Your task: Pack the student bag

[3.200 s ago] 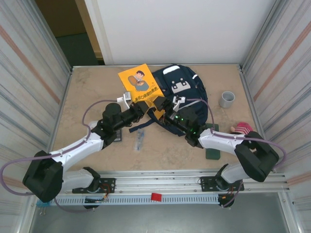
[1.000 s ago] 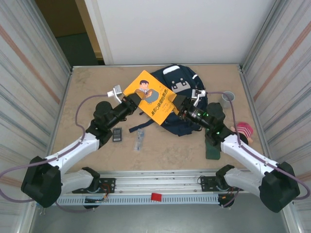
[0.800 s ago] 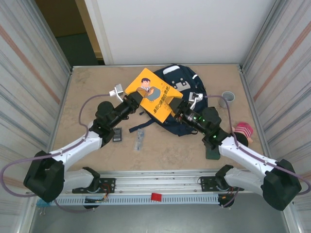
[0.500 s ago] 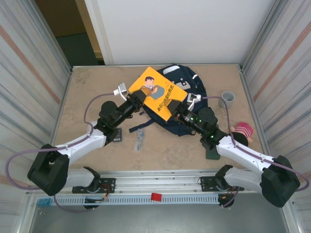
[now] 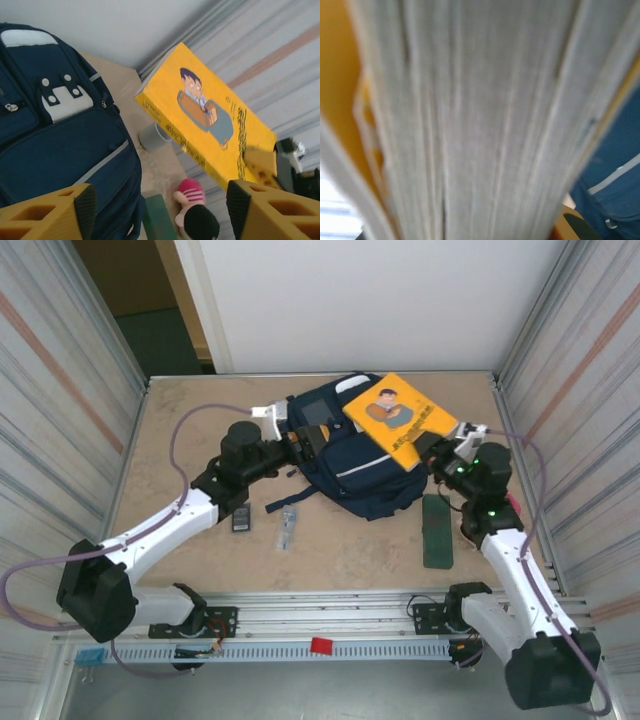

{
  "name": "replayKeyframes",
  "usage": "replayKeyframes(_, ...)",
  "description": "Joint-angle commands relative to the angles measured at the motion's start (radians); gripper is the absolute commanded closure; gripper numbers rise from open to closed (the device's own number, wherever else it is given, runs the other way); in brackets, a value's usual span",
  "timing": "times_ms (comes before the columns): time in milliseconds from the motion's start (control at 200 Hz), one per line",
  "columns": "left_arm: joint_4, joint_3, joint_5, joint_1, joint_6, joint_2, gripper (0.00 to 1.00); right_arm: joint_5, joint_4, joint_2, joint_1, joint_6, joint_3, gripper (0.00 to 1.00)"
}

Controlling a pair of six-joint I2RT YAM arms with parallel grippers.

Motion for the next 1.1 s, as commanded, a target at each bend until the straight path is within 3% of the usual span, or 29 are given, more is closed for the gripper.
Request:
replayKeyframes(0, -0.265, 0.107, -0.025, -0.023, 0.334, 0.086, 0.23, -0.204, -0.135, -0.020, -0.145, -0.127, 0.089, 1.00)
replayKeyframes(251, -0.473, 0.385, -0.134, -0.143, 0.777, 0.393, 0.17, -0.317, -0.361, 0.023, -0.452, -0.282, 0.142, 1.00)
replayKeyframes(391, -0.571, 0.579, -0.176, -0.179, 0.846, 0.595, 0.14, -0.327, -0.445, 0.000, -0.557, -0.360, 0.143, 1.00)
replayKeyframes(586, -0.625, 0.812, -0.166, -0.186, 0.823, 0.807, 0.10, -0.300, -0.524, -0.067, -0.570, -0.436, 0.126, 1.00)
replayKeyframes(807, -0.694, 1.016, -0.192, -0.187, 0.892, 1.013, 0.09, -0.294, -0.602, -0.117, -0.570, -0.493, 0.133, 1.00)
replayKeyframes(1092, -0.786, 1.203, -0.304, -0.188, 0.927, 1.190, 0.08, -0.262, -0.657, -0.188, -0.571, -0.524, 0.114, 1.00)
